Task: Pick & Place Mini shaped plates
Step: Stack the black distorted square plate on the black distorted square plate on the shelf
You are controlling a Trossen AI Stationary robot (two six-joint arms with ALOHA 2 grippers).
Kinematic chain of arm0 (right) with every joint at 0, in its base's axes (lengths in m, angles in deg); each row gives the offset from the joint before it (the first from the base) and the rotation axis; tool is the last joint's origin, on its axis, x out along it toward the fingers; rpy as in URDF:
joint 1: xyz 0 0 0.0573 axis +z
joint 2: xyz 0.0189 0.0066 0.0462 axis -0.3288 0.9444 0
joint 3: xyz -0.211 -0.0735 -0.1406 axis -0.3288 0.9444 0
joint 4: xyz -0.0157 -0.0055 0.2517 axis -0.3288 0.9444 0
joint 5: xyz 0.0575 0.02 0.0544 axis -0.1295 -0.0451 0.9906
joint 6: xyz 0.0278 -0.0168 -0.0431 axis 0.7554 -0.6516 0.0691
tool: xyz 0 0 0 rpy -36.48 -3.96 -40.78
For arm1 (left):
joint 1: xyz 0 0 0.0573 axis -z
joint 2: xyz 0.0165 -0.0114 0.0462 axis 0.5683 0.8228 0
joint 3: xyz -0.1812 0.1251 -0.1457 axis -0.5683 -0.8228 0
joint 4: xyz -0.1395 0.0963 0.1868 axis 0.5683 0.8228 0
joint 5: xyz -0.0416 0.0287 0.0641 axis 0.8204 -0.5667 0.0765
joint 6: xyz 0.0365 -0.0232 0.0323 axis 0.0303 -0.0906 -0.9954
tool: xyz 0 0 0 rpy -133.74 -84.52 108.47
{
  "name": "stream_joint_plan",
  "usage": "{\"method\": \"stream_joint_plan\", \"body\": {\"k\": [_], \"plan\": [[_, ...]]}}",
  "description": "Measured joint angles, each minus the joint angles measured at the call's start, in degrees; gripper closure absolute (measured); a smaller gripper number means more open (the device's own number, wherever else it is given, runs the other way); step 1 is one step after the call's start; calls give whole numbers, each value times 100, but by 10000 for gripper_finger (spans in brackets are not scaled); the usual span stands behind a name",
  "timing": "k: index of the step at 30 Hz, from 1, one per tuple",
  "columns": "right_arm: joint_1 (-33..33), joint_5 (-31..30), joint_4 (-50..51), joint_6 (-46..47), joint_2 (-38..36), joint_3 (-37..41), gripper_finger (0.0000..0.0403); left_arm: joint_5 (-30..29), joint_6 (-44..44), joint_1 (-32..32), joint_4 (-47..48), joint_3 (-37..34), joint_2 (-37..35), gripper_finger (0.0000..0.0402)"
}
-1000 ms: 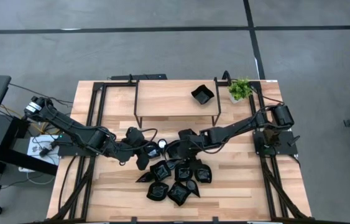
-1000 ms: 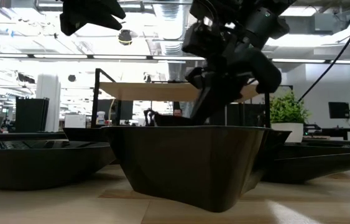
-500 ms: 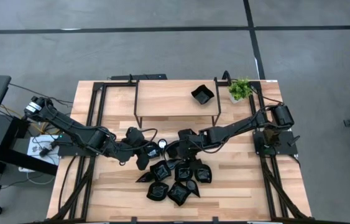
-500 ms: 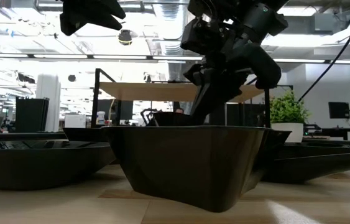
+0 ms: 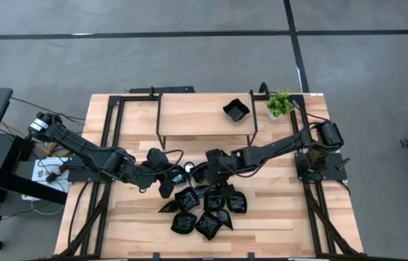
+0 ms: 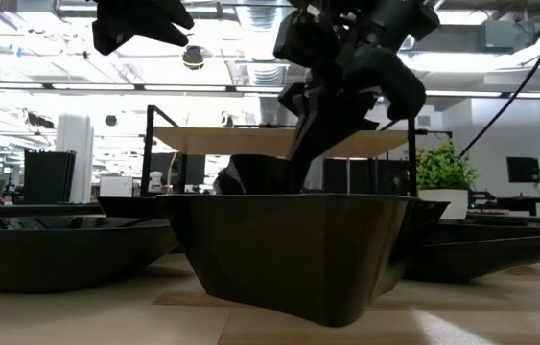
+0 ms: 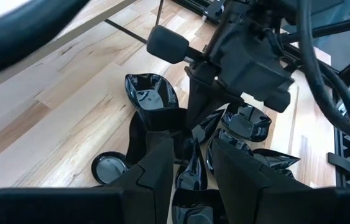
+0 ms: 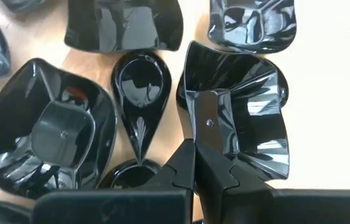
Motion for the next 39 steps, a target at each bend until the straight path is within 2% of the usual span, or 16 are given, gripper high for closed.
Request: {"method": "stream_joint_plan", "body": {"k": [17, 22, 34, 39], "plan": [[53, -169, 1313, -381, 0, -1084, 402, 5, 12, 0, -107, 0, 0, 289], [121, -164, 1659, -392, -25, -1271, 402, 183, 0, 0, -109, -2, -36, 289], [246, -158, 2141, -391, -963, -1276, 402, 209, -167, 0, -138, -4, -708, 289], [358, -170, 2368, -378, -1517, -1274, 402, -39, -246, 0, -157, -4, -867, 289]]}}
